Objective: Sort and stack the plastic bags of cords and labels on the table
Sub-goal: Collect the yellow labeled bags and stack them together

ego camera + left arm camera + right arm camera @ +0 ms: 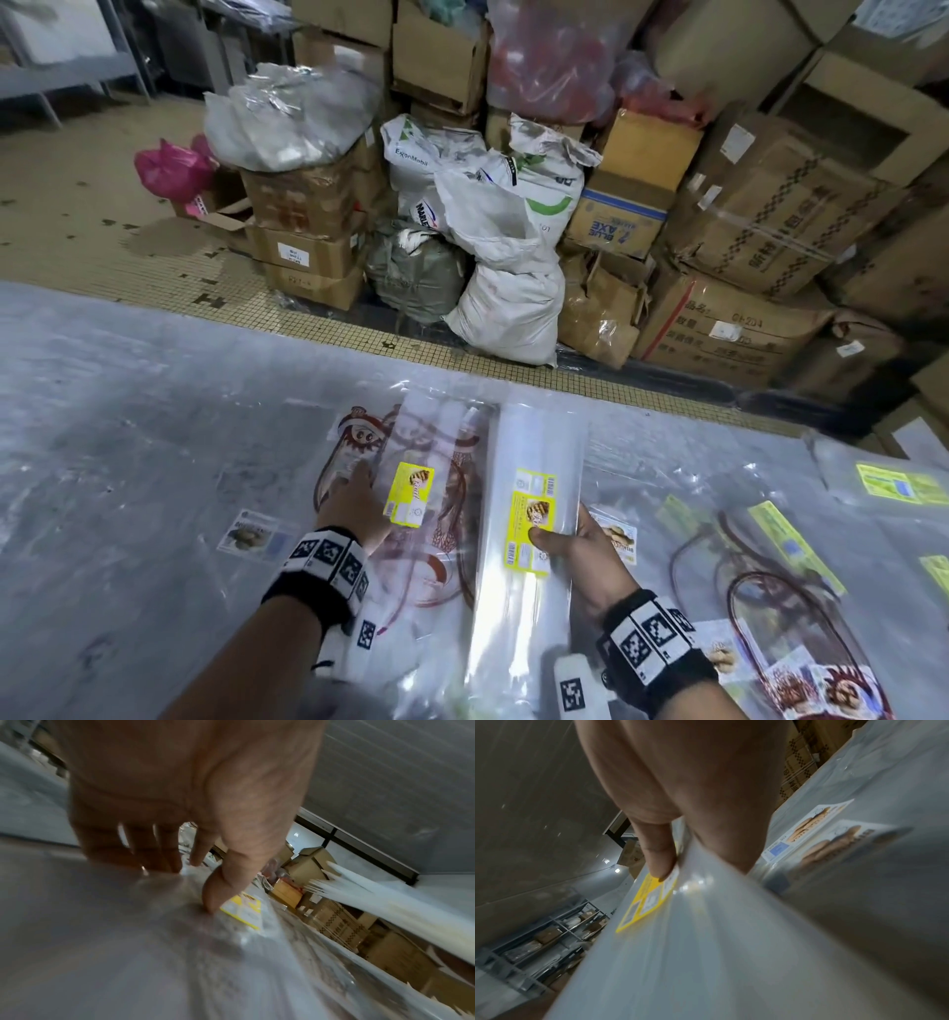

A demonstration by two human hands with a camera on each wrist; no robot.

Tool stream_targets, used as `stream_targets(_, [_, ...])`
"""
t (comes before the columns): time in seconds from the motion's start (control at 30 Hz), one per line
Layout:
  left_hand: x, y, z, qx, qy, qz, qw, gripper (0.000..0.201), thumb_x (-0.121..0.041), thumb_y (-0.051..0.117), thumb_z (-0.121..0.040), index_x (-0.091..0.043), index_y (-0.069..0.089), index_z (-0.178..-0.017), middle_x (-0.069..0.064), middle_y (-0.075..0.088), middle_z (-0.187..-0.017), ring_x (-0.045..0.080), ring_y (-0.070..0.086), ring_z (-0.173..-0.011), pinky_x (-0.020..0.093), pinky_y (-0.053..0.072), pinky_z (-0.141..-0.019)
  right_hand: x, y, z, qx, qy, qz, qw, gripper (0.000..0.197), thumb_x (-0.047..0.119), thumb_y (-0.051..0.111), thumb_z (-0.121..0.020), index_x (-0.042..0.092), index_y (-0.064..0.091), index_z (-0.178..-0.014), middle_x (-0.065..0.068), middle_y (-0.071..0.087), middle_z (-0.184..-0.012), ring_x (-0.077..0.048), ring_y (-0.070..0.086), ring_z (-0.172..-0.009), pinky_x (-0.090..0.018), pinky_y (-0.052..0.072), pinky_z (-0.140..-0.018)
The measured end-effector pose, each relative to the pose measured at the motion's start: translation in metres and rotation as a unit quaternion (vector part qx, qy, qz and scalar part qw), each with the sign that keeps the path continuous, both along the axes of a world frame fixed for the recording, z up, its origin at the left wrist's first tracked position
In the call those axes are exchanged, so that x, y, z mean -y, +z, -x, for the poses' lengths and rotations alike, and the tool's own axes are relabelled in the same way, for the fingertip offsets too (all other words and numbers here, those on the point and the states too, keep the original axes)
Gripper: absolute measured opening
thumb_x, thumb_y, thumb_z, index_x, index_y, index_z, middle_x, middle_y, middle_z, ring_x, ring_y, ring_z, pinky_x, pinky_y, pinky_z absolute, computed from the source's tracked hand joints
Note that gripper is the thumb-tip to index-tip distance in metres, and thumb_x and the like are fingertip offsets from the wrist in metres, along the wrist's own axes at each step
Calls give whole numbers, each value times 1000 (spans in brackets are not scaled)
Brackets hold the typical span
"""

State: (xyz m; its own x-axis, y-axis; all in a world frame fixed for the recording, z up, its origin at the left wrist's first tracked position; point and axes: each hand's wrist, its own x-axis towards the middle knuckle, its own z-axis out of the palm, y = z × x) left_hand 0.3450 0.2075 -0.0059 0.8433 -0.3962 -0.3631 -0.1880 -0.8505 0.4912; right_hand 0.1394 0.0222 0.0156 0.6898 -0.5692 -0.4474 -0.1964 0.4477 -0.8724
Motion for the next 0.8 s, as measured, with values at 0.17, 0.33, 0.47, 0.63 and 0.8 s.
stream_targets(0.17, [7,25,17,-40,-66,188,979,24,-15,76,-68,-19,63,-87,-1,68,-86,22,62,-85,27,42,-65,-1,4,-1,8,-13,2,1000,47,-23,53,-83,2,60,-122,-20,73,-105,-34,68,-91,-49,54,-89])
stream_targets(0.33, [22,28,42,-129,-69,419,896,45,-11,62,-56,-12,67,-101,-2,71,-92,7,62,-86,33,48,-80,-1,14,0,16,-40,-21,999,41,-21,45,-82,4,62,-110,-10,69,-73,-25,65,-61,-30,55,-56])
stream_targets(0.47, [40,15,71,-210,-76,446,867,58,-21,67,-57,-27,66,-114,7,70,-114,32,63,-112,44,47,-98,-2,12,-1,-4,-65,-60,996,37,5,56,-78,8,64,-114,-15,70,-88,-35,67,-76,-41,55,-76])
stream_targets(0.63, [61,-6,106,-155,-74,335,926,75,-43,61,-64,-63,32,-131,-3,51,-136,19,47,-128,41,38,-109,0,15,7,-1,-63,-155,986,61,67,53,-89,21,67,-127,-13,68,-125,-36,64,-116,-56,43,-108])
stream_targets(0.8, [79,7,141,-200,-141,397,885,86,1,57,-80,-52,21,-138,-30,43,-136,-14,43,-126,13,34,-103,7,22,24,66,-69,-29,995,37,-2,59,-93,12,53,-127,-13,73,-103,-28,71,-87,-41,59,-71])
